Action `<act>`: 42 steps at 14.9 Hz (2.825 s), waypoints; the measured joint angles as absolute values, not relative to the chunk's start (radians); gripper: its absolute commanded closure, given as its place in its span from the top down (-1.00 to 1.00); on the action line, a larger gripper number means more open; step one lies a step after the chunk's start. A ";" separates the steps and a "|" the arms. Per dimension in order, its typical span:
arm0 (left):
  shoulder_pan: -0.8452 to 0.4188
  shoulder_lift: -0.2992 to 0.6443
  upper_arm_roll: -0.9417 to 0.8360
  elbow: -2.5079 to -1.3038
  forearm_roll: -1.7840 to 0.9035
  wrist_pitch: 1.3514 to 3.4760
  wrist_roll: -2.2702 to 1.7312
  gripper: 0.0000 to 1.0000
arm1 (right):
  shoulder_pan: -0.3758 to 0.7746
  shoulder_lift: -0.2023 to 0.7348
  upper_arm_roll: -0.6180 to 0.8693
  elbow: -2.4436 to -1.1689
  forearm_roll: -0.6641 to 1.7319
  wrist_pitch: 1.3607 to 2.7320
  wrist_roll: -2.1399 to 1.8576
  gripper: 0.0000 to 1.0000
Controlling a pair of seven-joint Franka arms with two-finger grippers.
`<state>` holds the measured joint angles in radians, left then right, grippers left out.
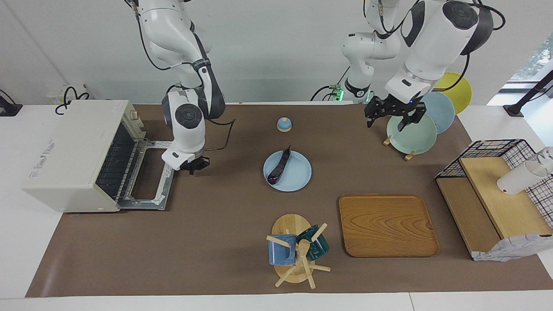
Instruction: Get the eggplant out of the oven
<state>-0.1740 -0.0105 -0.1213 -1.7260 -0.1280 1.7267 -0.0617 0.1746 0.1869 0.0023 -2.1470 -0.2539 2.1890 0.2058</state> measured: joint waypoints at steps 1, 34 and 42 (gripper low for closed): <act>-0.201 -0.002 -0.122 -1.749 -0.145 1.762 -0.062 1.00 | 0.153 0.184 0.002 -2.168 -0.255 2.214 0.187 -1.00; -0.609 0.343 -0.102 -1.939 -0.164 2.361 -0.280 -1.00 | -0.096 -0.076 0.018 -1.879 -0.132 1.691 -0.346 -0.10; -0.257 0.257 -0.084 -1.775 -0.163 2.094 -0.226 -1.00 | -0.055 -0.041 0.019 -1.721 -0.059 1.591 -0.233 1.00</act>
